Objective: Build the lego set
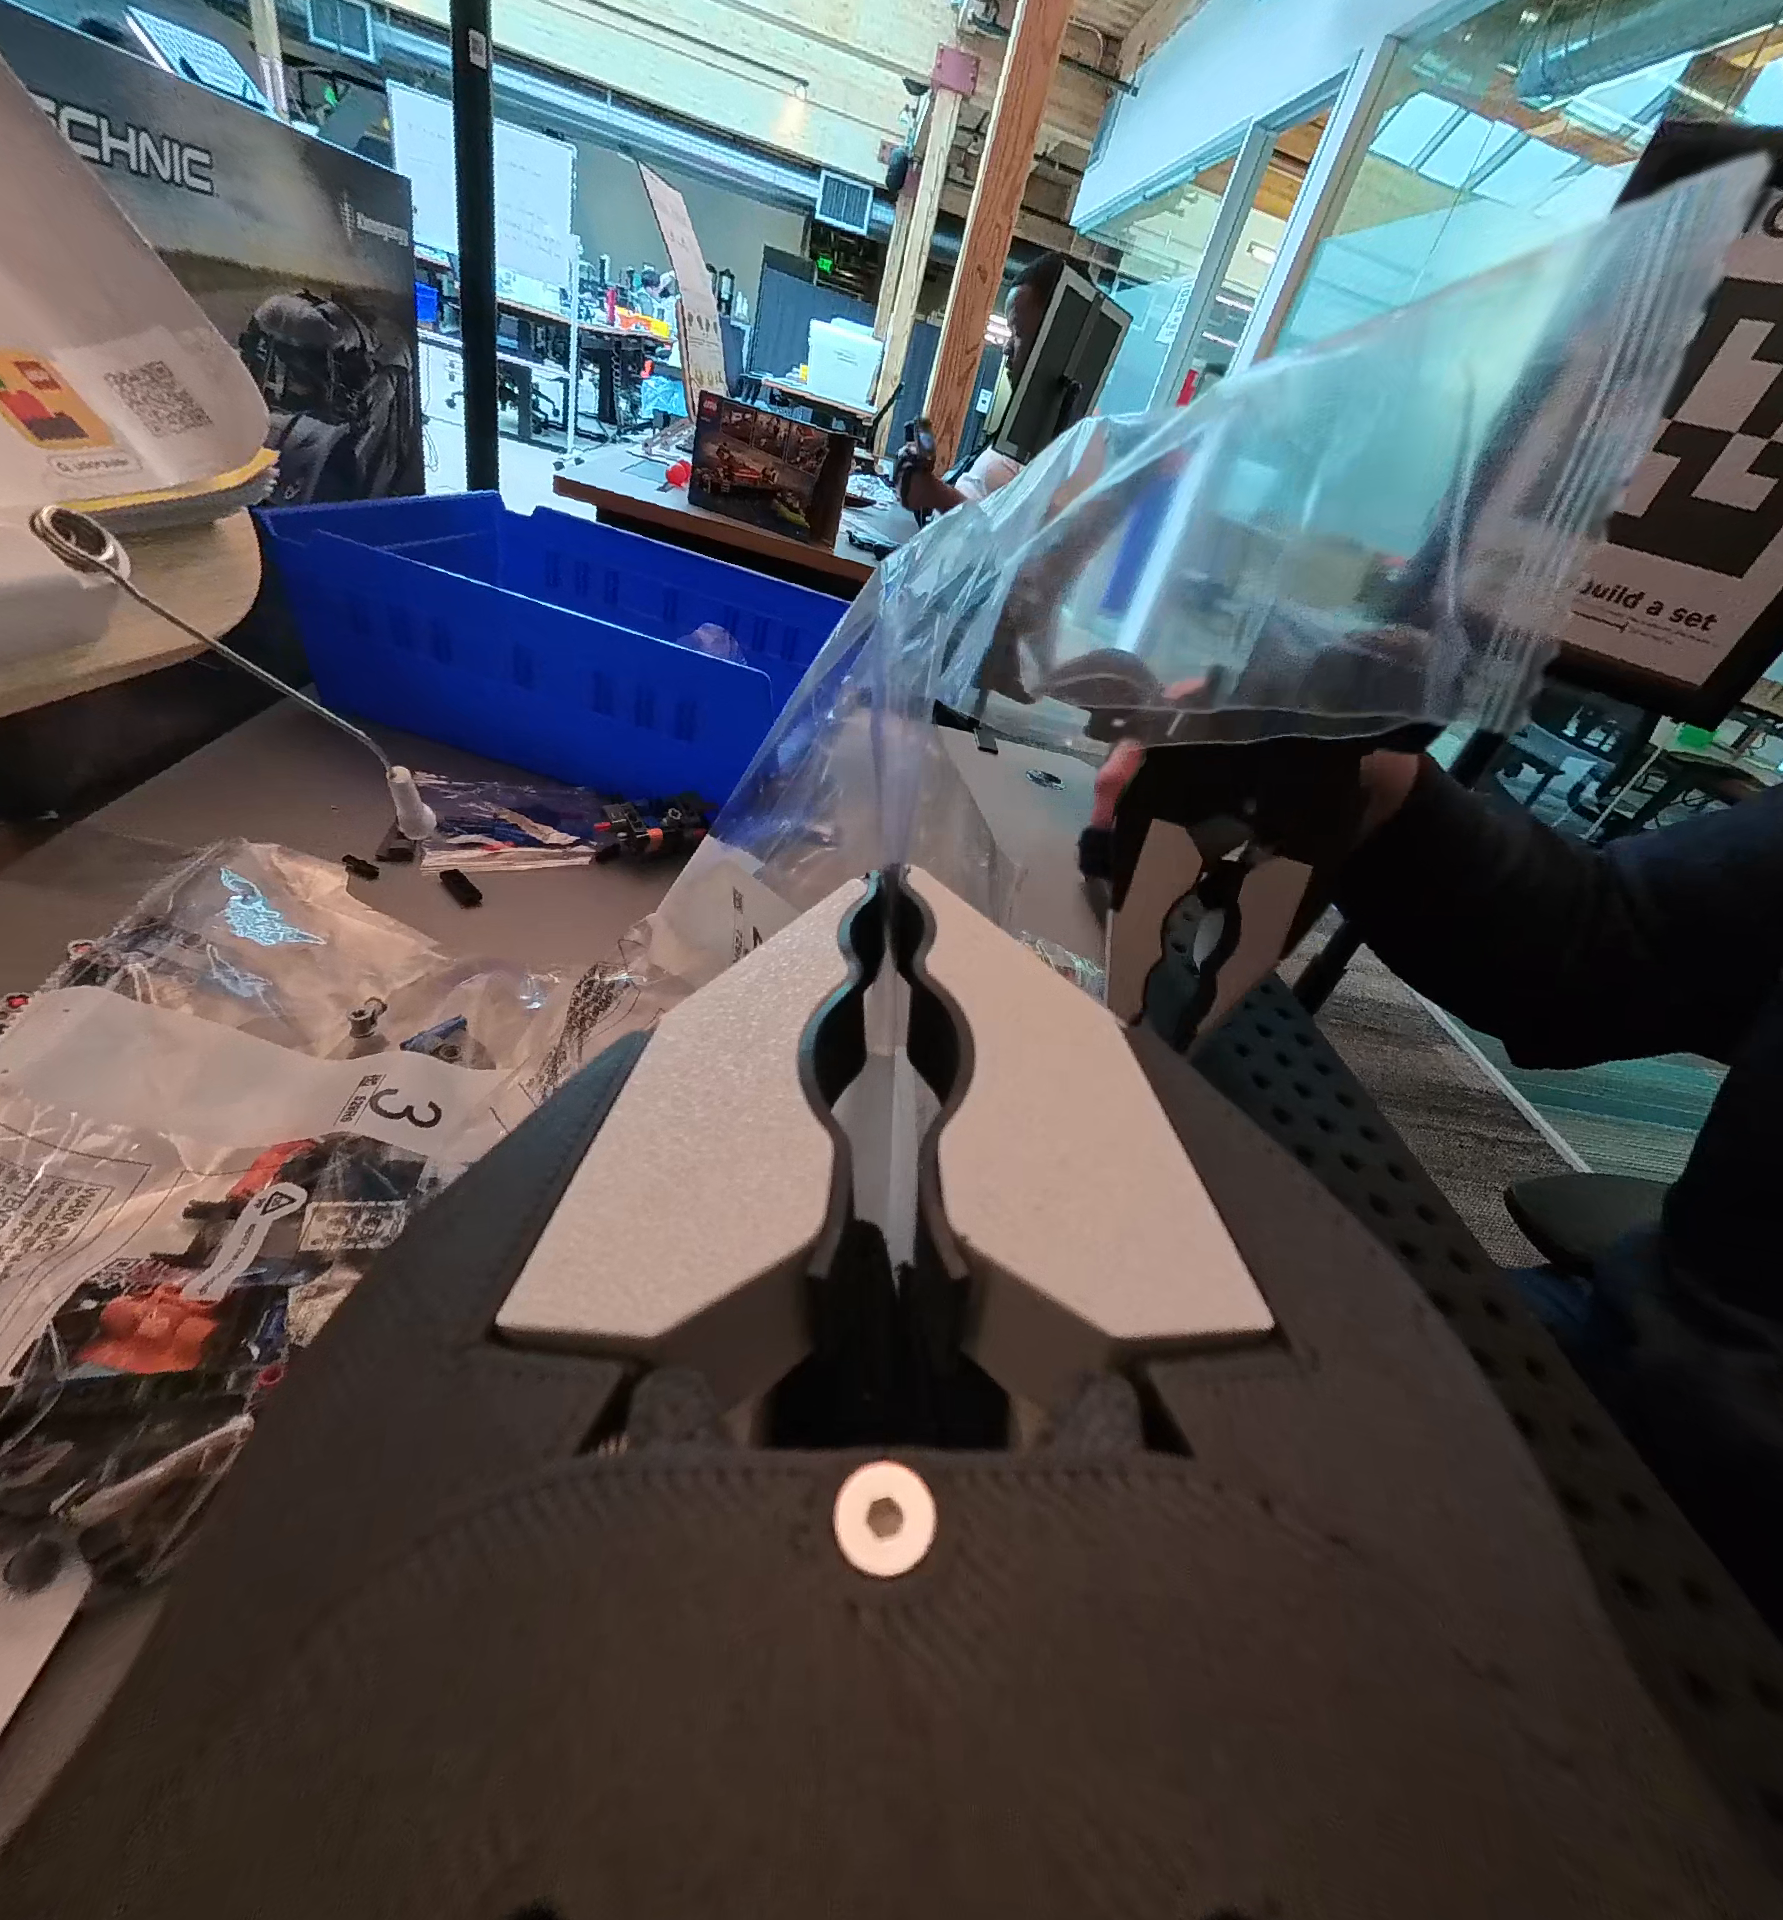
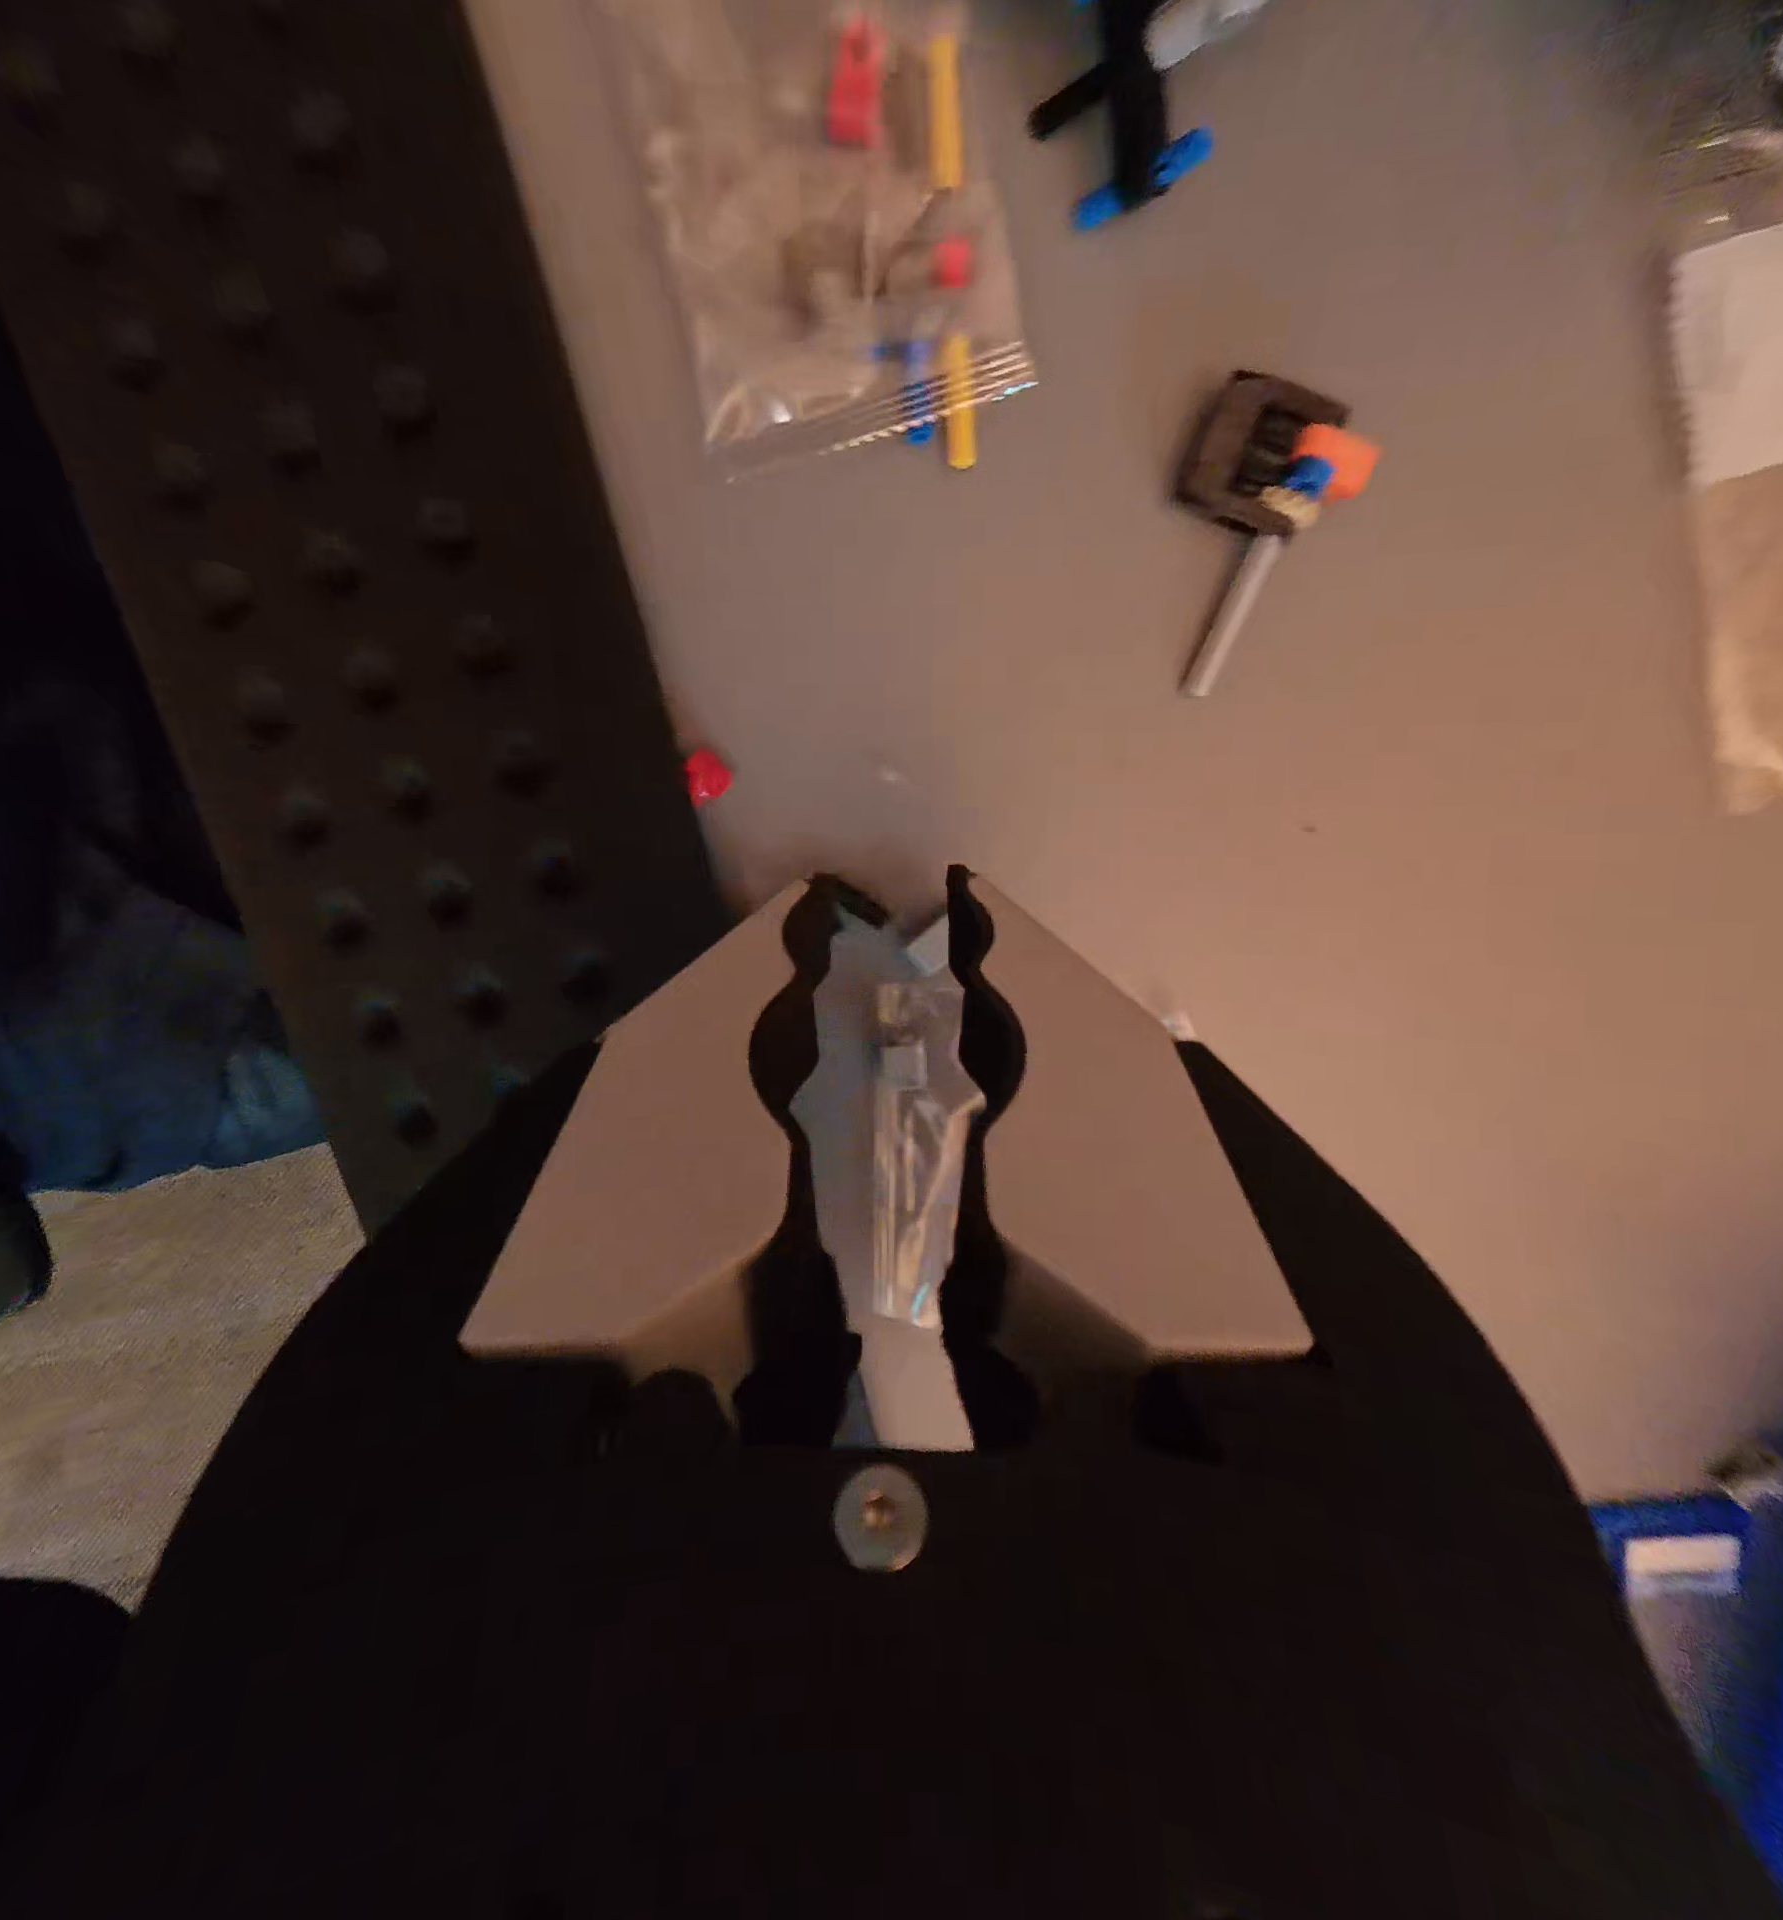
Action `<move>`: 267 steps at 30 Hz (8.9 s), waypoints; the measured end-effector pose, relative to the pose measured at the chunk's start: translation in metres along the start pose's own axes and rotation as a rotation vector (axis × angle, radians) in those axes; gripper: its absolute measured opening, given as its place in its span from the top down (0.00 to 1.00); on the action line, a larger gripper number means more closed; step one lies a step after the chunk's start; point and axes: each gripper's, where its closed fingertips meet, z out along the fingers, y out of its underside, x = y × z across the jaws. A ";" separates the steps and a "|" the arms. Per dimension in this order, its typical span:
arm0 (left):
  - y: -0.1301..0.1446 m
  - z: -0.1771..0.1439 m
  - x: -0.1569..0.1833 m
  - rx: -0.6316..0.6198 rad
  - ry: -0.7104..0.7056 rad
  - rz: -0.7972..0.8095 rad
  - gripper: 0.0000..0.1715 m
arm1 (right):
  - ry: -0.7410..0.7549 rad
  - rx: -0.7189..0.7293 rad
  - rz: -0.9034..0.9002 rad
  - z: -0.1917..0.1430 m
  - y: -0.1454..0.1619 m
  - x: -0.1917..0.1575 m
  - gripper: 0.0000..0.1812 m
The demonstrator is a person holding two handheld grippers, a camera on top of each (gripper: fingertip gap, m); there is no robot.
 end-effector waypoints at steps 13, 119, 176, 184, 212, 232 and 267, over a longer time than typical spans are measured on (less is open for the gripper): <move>0.001 -0.001 -0.001 -0.002 0.000 -0.002 1.00 | -0.047 -0.072 -0.006 0.013 0.019 -0.014 0.88; 0.007 0.001 -0.005 -0.029 -0.007 -0.005 1.00 | 0.069 0.068 -0.134 0.018 -0.054 0.008 0.99; 0.012 0.006 -0.003 -0.061 -0.006 0.001 1.00 | 0.527 0.278 0.027 -0.087 -0.108 0.130 0.99; 0.013 0.007 -0.003 -0.063 -0.002 0.000 1.00 | 0.444 0.212 0.023 -0.050 -0.109 0.128 0.99; 0.016 0.008 -0.004 -0.069 0.001 -0.007 1.00 | 0.136 0.091 0.056 -0.016 -0.016 0.033 0.92; 0.017 0.009 -0.005 -0.073 0.001 -0.009 1.00 | 0.065 -0.055 0.207 0.015 0.026 0.023 0.89; 0.013 0.006 -0.004 -0.065 -0.002 -0.001 1.00 | 0.367 0.279 0.110 -0.047 -0.110 0.136 0.90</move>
